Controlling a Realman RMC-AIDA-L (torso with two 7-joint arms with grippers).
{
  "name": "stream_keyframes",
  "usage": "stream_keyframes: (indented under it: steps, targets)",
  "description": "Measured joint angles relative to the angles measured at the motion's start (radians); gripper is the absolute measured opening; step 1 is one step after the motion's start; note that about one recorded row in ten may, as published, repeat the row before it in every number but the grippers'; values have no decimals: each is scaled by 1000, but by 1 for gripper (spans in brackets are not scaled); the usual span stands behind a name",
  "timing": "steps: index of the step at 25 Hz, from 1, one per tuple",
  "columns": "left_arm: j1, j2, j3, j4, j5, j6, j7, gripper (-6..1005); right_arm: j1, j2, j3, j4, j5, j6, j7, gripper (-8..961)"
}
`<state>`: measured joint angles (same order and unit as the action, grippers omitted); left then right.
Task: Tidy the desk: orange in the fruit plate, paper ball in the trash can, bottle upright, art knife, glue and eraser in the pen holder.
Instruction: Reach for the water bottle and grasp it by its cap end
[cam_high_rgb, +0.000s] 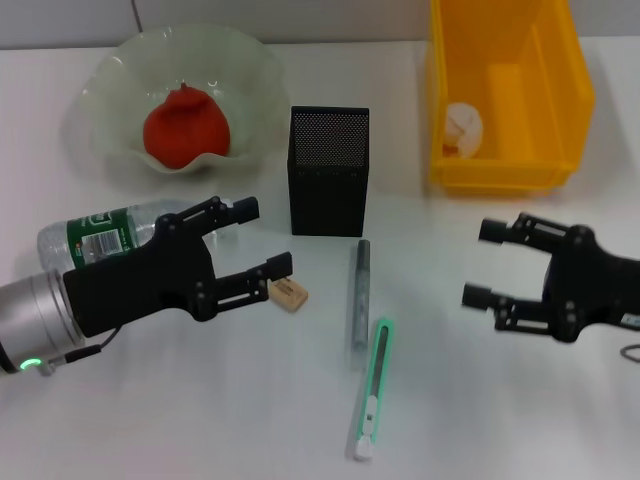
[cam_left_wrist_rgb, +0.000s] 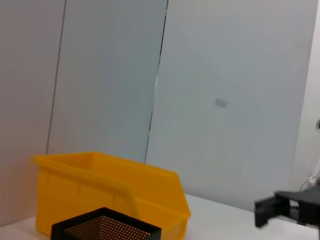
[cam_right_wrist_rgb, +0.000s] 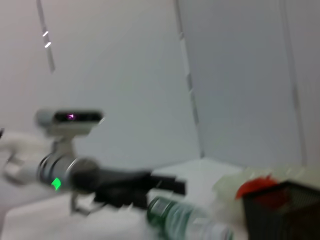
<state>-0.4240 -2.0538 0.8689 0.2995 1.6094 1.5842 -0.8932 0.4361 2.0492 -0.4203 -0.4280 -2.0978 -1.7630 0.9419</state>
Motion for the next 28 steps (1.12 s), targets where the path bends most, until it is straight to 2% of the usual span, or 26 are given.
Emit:
stream_keyframes:
  steps: [8,10,11,12,13,14,15,22,28]
  targets:
    - [2,10,5,76,40,-42,-68,800,-4,15,-57,-1,-32,69,-51,801]
    - [2,10,4,152,79,-63,-140,800,-5,15,-60,0,-32,74,-51,800]
    - [2,10,4,152,79,-63,-140,800,-5,15,-60,0,-32,76,-51,800]
    - [-5,10,4,252,140,-99,-264,800,-6,15,-59,0,-32,77,-51,800]
    - [-10,10,4,279,161,-107,-302,800,-7,15,-57,0,-32,79,-51,800]
    - [-25,10,4,354,221,-123,-388,800,-7,15,-56,-1,-31,81,-51,800]
    - [-25,10,4,354,221,-123,-388,800,-8,15,-55,-1,-31,84,-52,800]
    - [-132,-7,4,552,498,-139,-617,799,-3,25,-61,2,-29,128,-52,800]
    - [-251,-15,17,595,746,-142,-747,799,0,26,-59,3,-27,137,-52,800]
